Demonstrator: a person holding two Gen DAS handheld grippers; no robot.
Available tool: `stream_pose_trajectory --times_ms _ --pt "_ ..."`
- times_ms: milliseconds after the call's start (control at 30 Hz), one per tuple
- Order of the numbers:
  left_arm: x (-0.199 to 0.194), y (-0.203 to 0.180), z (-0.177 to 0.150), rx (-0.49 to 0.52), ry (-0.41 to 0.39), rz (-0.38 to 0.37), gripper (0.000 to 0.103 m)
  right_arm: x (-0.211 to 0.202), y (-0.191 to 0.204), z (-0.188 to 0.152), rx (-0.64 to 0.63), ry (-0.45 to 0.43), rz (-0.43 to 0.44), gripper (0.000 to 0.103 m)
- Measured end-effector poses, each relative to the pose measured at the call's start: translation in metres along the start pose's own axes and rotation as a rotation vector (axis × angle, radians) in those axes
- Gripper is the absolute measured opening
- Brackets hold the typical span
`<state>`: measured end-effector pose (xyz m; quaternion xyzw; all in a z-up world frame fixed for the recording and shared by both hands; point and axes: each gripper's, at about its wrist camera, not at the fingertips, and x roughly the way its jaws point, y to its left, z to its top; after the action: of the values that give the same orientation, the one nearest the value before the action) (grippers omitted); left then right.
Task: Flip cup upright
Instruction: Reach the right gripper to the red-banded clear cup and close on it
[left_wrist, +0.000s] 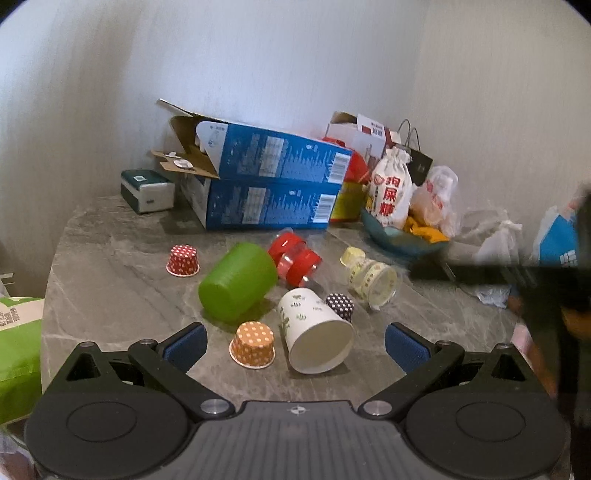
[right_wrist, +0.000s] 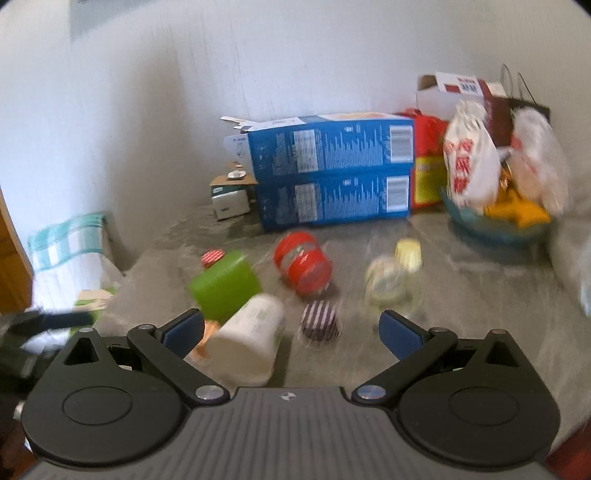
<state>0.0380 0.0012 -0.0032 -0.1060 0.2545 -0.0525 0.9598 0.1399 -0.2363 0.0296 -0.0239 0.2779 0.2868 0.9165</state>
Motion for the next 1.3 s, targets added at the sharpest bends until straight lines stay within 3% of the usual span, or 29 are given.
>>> stream_pose_trajectory --times_ms 233,367,500,767,933,1233,1300 --pt "-0.009 0.012 -0.001 -0.016 -0.026 -0.001 0.103 0.077 0.001 0.058 -0.141 0.111 0.019 0.095" --pt "-0.013 0.024 0.000 -0.035 -0.030 0.040 0.103 0.125 -0.007 0.079 -0.137 0.228 0.076 0.085" --pt "-0.018 0.039 -0.002 -0.050 -0.029 0.077 0.103 0.168 -0.020 0.093 -0.112 0.341 0.119 0.084" --pt "-0.025 0.064 -0.003 -0.096 -0.043 0.102 0.103 0.209 -0.014 0.083 -0.190 0.498 0.113 0.083" --pt "-0.031 0.069 -0.006 -0.103 -0.061 0.081 0.103 0.230 -0.011 0.077 -0.238 0.566 0.048 0.083" --pt "-0.049 0.084 -0.014 -0.141 -0.087 0.093 0.103 0.250 -0.013 0.066 -0.233 0.635 0.012 0.058" --pt "-0.053 0.087 -0.015 -0.155 -0.089 0.091 0.103 0.251 -0.013 0.065 -0.218 0.633 0.007 0.057"
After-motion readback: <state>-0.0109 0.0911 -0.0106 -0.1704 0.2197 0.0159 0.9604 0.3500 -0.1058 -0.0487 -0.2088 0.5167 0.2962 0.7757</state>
